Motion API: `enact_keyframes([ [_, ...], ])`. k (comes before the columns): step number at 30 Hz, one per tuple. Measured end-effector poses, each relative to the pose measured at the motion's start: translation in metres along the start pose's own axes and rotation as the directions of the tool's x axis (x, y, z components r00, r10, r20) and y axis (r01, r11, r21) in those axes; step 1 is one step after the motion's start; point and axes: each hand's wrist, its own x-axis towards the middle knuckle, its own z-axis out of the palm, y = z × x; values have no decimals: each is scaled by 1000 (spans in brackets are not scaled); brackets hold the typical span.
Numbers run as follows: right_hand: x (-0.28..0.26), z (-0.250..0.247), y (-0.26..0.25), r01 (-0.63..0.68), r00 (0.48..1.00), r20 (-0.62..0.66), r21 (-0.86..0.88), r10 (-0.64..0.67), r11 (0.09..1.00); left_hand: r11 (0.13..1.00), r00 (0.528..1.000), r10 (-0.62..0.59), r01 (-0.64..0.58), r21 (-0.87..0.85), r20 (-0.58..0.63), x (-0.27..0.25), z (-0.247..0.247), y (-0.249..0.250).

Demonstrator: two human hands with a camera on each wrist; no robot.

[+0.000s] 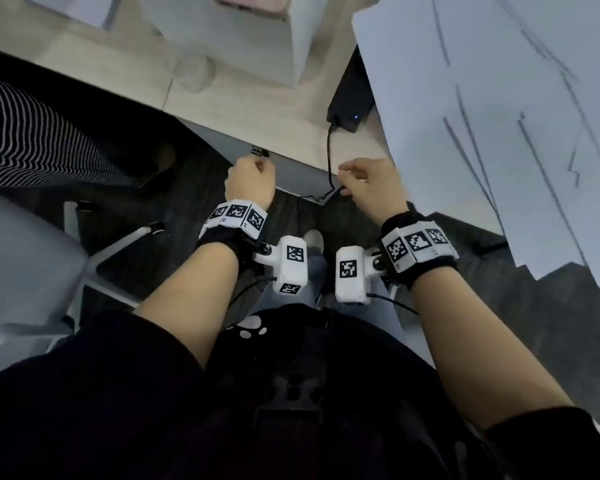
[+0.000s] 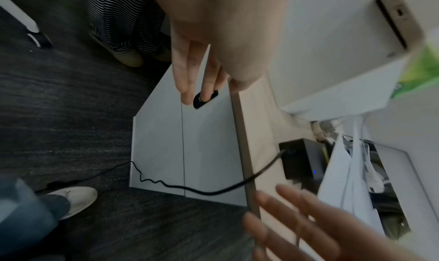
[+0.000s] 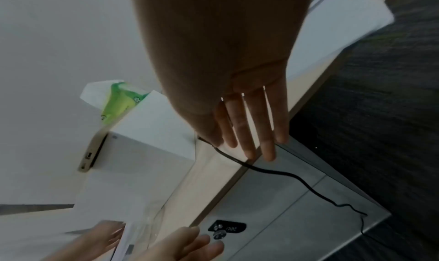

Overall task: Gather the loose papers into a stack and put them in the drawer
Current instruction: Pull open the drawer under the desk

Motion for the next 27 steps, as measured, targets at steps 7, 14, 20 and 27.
enact_keyframes([
  [7, 9, 0, 6, -36, 999, 19, -68, 37, 997, 990, 992, -127, 127, -58, 18, 37, 10, -5],
  [14, 8, 2, 17, -15, 1000, -21, -67, 14, 998, 988, 988, -149, 147, -46, -49, 53, 21, -8],
  [20, 9, 3, 17, -28, 1000, -11, -74, 27, 997, 992, 991, -128, 126, -27, -51, 58, 25, -14],
  [27, 6, 2, 20, -116, 987, 91, -173, 134, 978, 995, 995, -96, 95, -31, -25, 52, 22, -21],
])
